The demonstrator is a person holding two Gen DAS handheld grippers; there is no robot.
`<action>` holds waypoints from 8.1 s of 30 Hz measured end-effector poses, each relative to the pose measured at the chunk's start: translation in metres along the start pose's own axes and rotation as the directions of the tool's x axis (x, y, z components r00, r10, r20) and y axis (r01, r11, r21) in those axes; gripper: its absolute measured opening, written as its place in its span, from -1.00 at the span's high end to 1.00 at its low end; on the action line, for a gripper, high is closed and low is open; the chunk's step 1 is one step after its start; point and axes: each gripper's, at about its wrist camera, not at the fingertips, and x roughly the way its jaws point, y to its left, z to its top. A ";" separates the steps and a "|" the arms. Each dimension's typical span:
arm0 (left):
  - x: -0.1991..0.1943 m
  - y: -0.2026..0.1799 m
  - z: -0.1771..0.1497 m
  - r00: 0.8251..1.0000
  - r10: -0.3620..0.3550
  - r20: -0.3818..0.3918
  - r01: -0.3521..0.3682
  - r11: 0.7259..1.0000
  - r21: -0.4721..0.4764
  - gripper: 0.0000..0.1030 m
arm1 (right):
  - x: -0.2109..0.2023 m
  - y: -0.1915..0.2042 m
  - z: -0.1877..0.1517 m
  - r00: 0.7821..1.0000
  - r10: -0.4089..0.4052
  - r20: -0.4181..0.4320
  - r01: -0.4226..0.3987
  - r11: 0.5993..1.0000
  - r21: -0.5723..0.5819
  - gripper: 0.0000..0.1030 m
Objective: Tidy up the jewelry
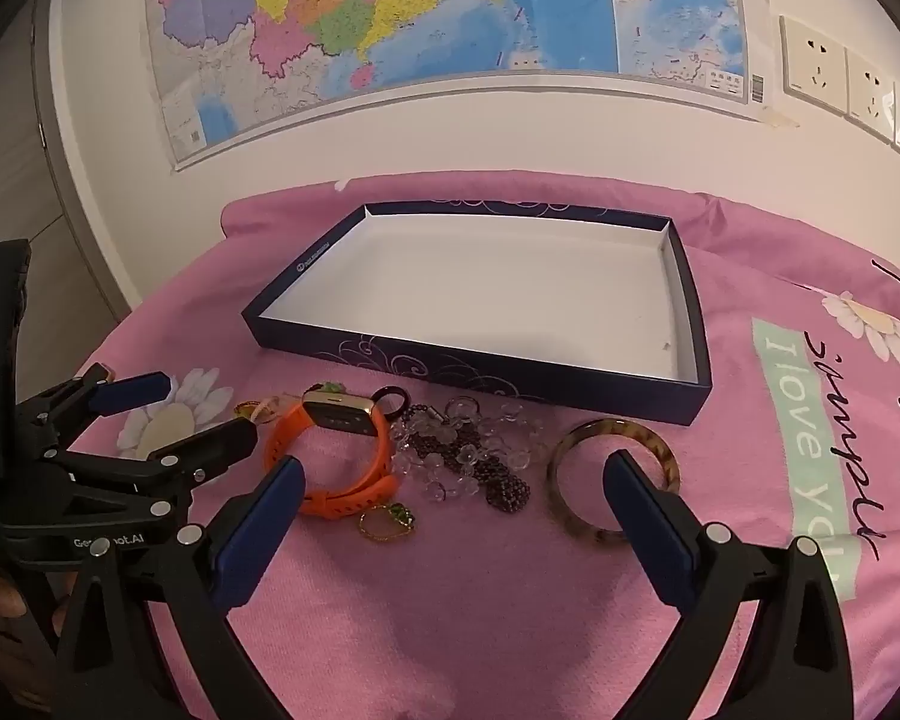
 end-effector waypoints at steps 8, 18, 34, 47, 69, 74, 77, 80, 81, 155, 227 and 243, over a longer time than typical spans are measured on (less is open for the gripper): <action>0.002 0.002 0.001 1.000 -0.005 -0.006 0.005 1.000 -0.005 -0.89 | 0.004 0.001 -0.004 1.000 -0.007 -0.005 0.007 1.000 0.006 -0.87; 0.001 -0.001 0.000 1.000 0.000 -0.007 0.000 1.000 -0.004 -0.89 | 0.004 0.003 -0.006 1.000 -0.007 -0.007 0.007 1.000 0.007 -0.87; 0.002 -0.002 -0.001 1.000 -0.007 -0.010 0.007 1.000 -0.006 -0.89 | 0.008 0.003 -0.009 1.000 -0.009 -0.021 0.010 1.000 0.020 -0.87; 0.003 -0.003 -0.002 1.000 -0.012 -0.014 0.011 1.000 -0.006 -0.89 | 0.008 0.002 -0.010 1.000 -0.008 -0.019 0.008 1.000 0.025 -0.87; 0.007 -0.002 -0.003 0.999 -0.029 -0.026 0.029 1.000 -0.009 -0.89 | 0.009 0.000 -0.009 1.000 -0.005 -0.026 0.006 1.000 0.027 -0.87; 0.008 -0.002 -0.003 0.999 -0.037 -0.030 0.037 0.999 -0.008 -0.89 | 0.010 -0.001 -0.009 1.000 -0.003 -0.029 0.004 1.000 0.027 -0.87; 0.008 -0.003 -0.003 0.998 -0.046 -0.034 0.045 0.999 -0.007 -0.82 | 0.010 -0.001 -0.010 1.000 -0.003 -0.030 0.004 1.000 0.029 -0.87; 0.009 -0.004 -0.003 0.998 -0.052 -0.038 0.052 0.999 -0.002 -0.76 | 0.011 -0.002 -0.010 0.999 0.000 -0.032 0.001 0.999 0.032 -0.87; 0.009 -0.005 -0.003 0.998 -0.055 -0.040 0.055 0.998 0.001 -0.75 | 0.011 -0.004 -0.010 0.999 -0.001 -0.032 0.002 0.999 0.033 -0.87; 0.031 0.005 0.105 0.964 -0.266 -0.016 0.267 0.962 0.062 0.84 | 0.045 -0.086 0.097 1.000 0.018 -0.016 -0.017 1.000 0.024 0.89; 0.001 0.012 0.002 0.968 -0.247 -0.047 0.252 0.949 0.189 -0.22 | 0.059 -0.038 0.011 0.974 0.140 -0.177 -0.150 0.988 -0.041 0.33; 0.020 0.009 0.004 0.965 -0.245 -0.089 0.258 0.947 0.193 -0.14 | 0.046 -0.033 0.006 0.980 0.148 -0.135 -0.155 0.987 -0.047 0.84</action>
